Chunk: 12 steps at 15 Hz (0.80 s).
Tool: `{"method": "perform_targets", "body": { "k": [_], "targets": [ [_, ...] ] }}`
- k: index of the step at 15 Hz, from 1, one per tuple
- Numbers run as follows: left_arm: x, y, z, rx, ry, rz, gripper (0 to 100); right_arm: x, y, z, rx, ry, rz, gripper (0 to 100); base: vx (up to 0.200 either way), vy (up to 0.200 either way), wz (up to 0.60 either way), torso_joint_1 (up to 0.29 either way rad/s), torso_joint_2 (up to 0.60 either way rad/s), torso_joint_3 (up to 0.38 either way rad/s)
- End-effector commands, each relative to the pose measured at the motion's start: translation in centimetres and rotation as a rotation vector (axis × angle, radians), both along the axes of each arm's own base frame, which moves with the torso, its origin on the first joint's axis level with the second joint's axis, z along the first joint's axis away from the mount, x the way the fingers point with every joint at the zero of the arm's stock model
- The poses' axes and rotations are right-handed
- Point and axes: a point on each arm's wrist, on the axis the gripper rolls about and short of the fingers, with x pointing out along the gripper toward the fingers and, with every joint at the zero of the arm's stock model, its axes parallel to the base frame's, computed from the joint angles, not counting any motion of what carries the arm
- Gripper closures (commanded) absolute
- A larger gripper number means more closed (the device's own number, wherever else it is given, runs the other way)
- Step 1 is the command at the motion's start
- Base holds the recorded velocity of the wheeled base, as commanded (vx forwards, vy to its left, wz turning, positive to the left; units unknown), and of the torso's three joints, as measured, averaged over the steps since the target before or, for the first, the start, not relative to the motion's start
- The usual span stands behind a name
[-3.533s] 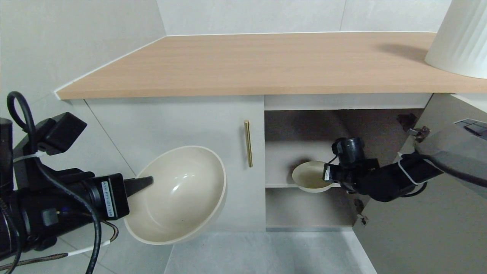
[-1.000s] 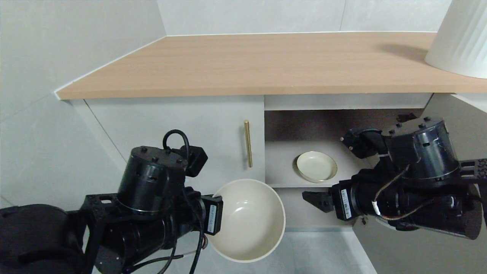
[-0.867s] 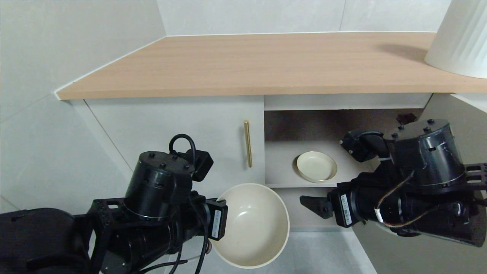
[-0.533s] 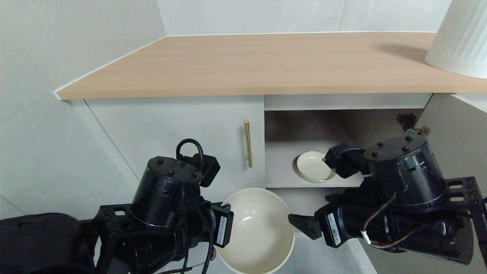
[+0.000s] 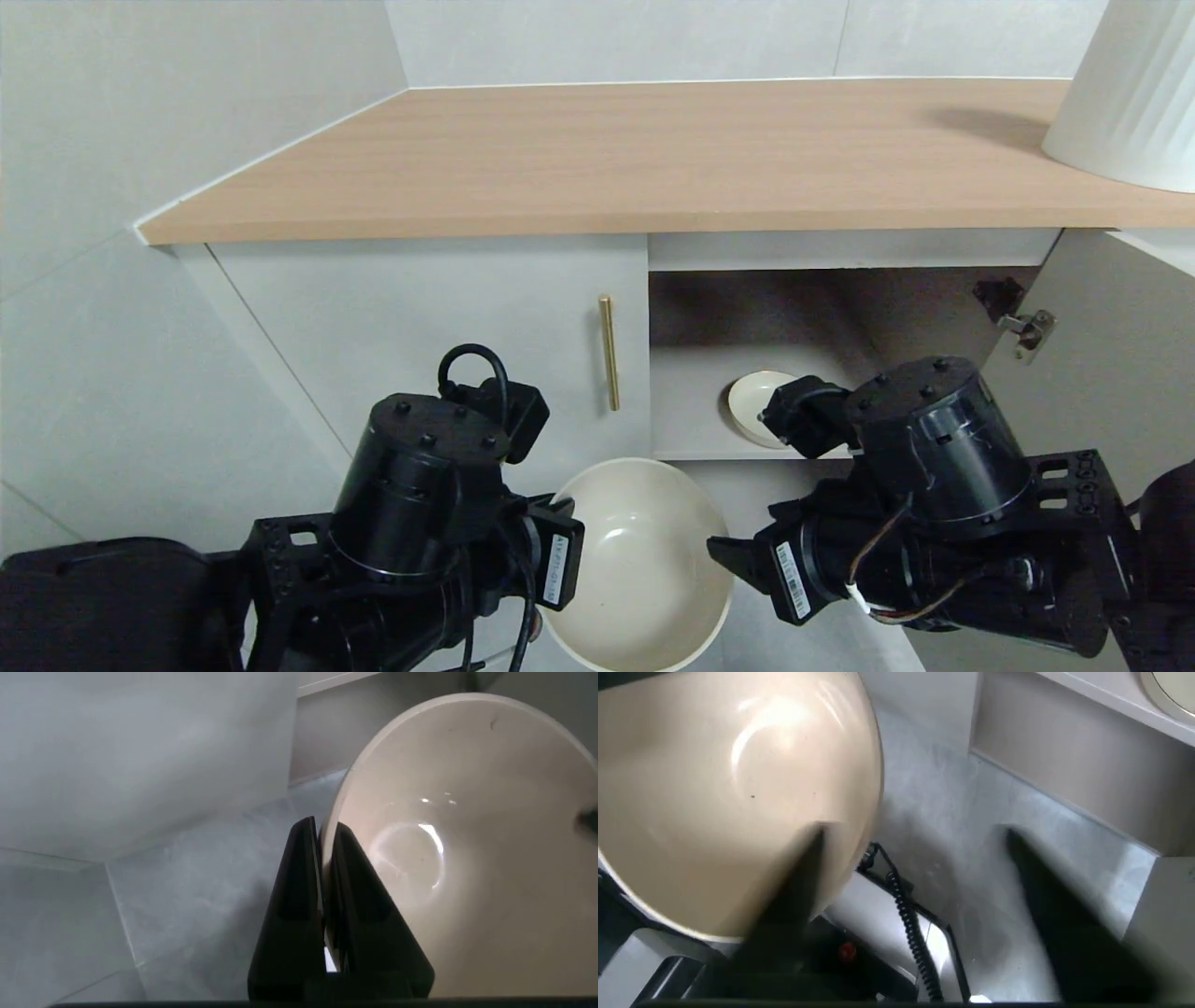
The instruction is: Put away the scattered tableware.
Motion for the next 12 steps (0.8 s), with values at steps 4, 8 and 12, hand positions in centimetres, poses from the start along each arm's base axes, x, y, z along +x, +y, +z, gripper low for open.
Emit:
{"method": "perform_targets", "body": {
  "k": [4,8,12],
  "targets": [
    [0.00,-0.07,-0.12,0.006,0.000,0.004,100,0.04,0.14,-0.31,-0.007,0.008,0.003,100,0.000,0.000,0.00,0.000,0.00,0.000],
    [0.00,-0.08,-0.25,0.017,-0.003,0.018,100,0.04,0.14,-0.31,-0.007,0.008,0.003,100,0.000,0.000,0.00,0.000,0.00,0.000],
    [-0.07,0.02,-0.43,0.026,-0.001,0.021,100,0.04,0.14,-0.31,-0.007,0.008,0.003,100,0.000,0.000,0.00,0.000,0.00,0.000]
  ]
}}
